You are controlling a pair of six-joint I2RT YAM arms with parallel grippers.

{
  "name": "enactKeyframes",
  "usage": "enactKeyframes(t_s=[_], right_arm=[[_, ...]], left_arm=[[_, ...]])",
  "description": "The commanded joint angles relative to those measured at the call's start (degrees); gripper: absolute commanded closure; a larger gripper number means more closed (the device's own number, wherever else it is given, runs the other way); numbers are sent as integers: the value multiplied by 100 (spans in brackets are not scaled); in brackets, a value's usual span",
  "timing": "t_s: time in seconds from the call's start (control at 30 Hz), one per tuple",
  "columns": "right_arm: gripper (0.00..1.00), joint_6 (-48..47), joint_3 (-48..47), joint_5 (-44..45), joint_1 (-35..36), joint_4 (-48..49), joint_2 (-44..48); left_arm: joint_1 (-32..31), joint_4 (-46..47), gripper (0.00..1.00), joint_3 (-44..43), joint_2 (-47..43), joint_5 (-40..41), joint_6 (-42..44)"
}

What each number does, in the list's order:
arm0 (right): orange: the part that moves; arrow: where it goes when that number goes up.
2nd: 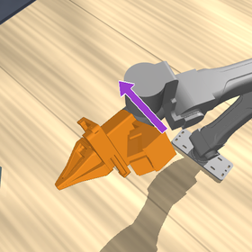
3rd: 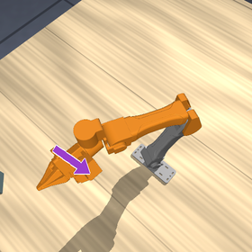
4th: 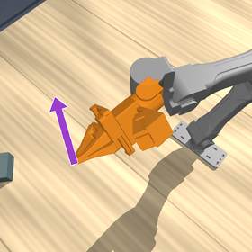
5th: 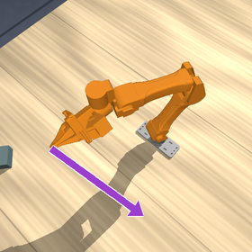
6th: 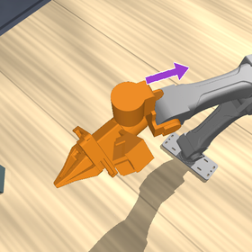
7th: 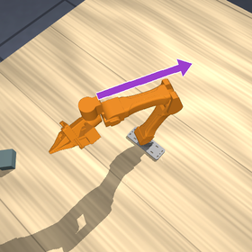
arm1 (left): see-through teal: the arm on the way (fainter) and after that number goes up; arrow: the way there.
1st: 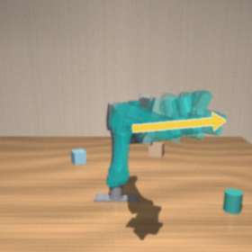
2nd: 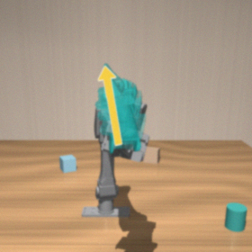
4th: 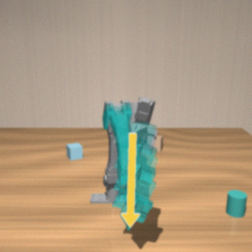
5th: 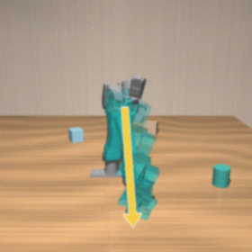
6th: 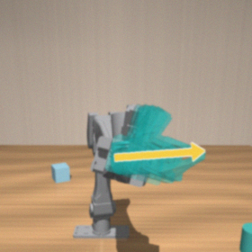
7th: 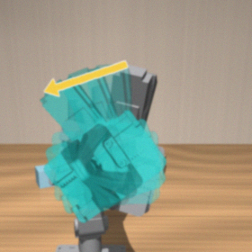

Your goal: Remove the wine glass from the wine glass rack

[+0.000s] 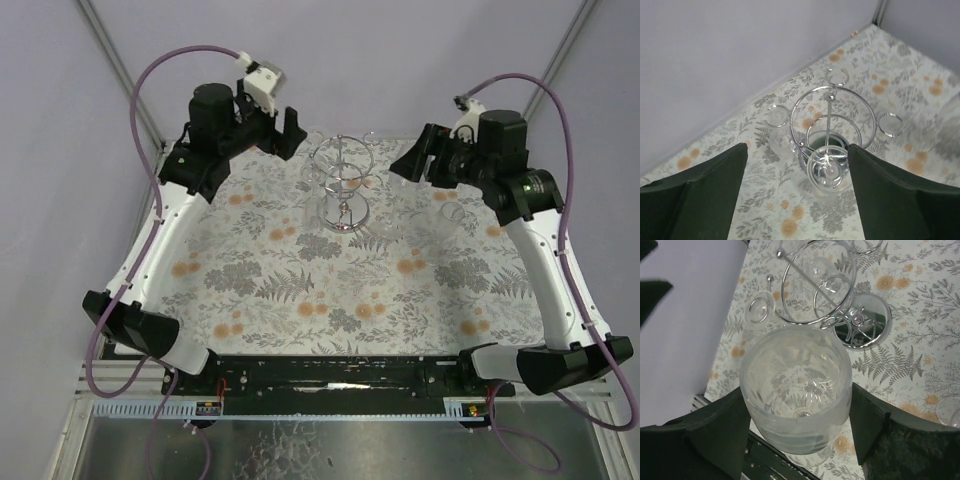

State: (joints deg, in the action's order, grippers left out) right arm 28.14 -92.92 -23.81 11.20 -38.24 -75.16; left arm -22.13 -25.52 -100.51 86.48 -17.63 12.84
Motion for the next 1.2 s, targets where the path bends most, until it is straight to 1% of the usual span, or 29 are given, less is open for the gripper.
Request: enactKeyframes(t_s=[0.0,0.07,0.1,0.17,0.27,0.4,0.47,0.57,0.77,1.0,1.17], right_arm=[[71,-542,-226,1311,954,371,150],[71,-729,-190,1904,1539,460,114],[71,-844,-175,2222,1860,514,89],[72,-1073,35,2800,2483,762,58],[73,-1394,497,3514,3308,1385,-6],[74,-1755,1003,4255,4231,2294,-247],[75,-1899,1379,4502,4504,2849,-324],[76,-1969,1832,4769,4654,3568,-393],[78,-2238,2840,5437,4660,5051,-257],[81,-2656,3989,5938,4658,6901,-345],[79,-2502,4459,6279,4661,7636,-511]], left_arm=[[598,1,14,-348,229,-664,-1818],[873,15,3,-379,294,-876,-2220],[1008,17,0,-395,347,-1012,-2491],[1297,20,0,-423,466,-1311,-2979],[1704,38,0,-467,639,-1703,-3507],[1871,92,0,-462,679,-1880,-3662],[1875,129,0,-427,646,-1916,-3664],[1875,150,0,-392,602,-1969,-3643],[1899,65,0,-333,523,-2109,-3564],[1905,75,0,-374,539,-2302,-3656],[1897,-103,0,-540,595,-2385,-3535]])
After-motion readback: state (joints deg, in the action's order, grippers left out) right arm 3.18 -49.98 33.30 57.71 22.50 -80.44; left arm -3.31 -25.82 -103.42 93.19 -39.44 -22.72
